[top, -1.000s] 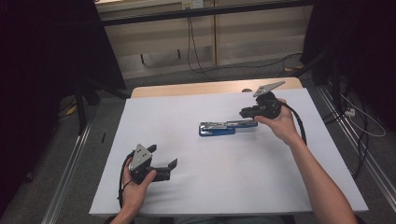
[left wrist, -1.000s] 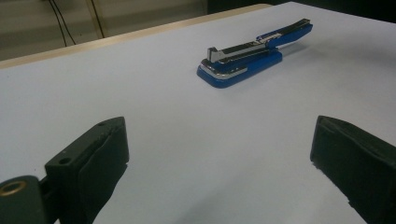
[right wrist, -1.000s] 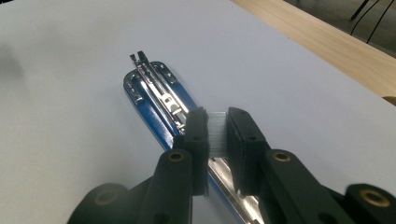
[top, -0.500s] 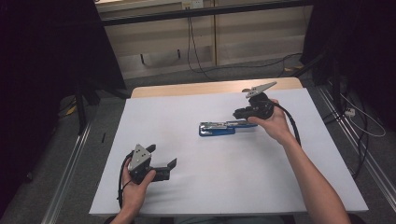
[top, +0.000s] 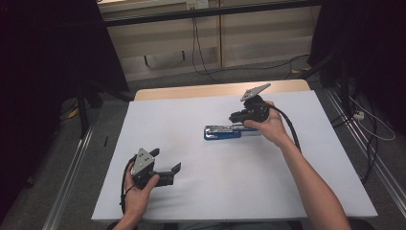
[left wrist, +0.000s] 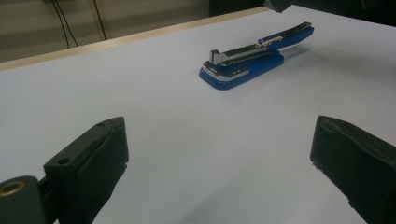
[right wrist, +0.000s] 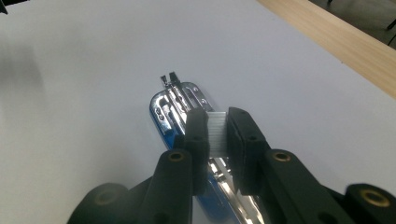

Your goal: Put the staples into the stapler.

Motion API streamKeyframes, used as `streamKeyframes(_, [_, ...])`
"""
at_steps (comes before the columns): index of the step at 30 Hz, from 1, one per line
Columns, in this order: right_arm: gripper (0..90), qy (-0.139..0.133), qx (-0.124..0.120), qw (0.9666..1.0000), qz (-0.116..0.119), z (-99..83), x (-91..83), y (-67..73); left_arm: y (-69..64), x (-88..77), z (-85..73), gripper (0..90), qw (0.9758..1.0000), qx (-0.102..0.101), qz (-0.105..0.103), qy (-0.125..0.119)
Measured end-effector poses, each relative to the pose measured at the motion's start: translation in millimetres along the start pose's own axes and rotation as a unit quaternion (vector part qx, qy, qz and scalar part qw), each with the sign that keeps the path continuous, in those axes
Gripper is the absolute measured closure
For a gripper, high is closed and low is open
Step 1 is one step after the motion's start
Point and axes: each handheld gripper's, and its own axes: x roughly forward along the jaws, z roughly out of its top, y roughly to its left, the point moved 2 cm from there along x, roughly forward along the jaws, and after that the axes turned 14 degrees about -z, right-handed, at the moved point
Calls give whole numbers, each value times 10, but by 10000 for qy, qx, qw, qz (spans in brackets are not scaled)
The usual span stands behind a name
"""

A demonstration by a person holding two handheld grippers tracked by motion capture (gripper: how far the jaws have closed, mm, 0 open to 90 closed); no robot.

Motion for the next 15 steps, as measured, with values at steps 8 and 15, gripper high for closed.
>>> streamKeyframes(8, [794,21,-85,10000,38,56,79,61,12,-3,-1,41,10000,-43,25,-21])
streamKeyframes(15, [794,51,-157,9997,156,98,136,104,7,1,-2,42,10000,-21,-4,2])
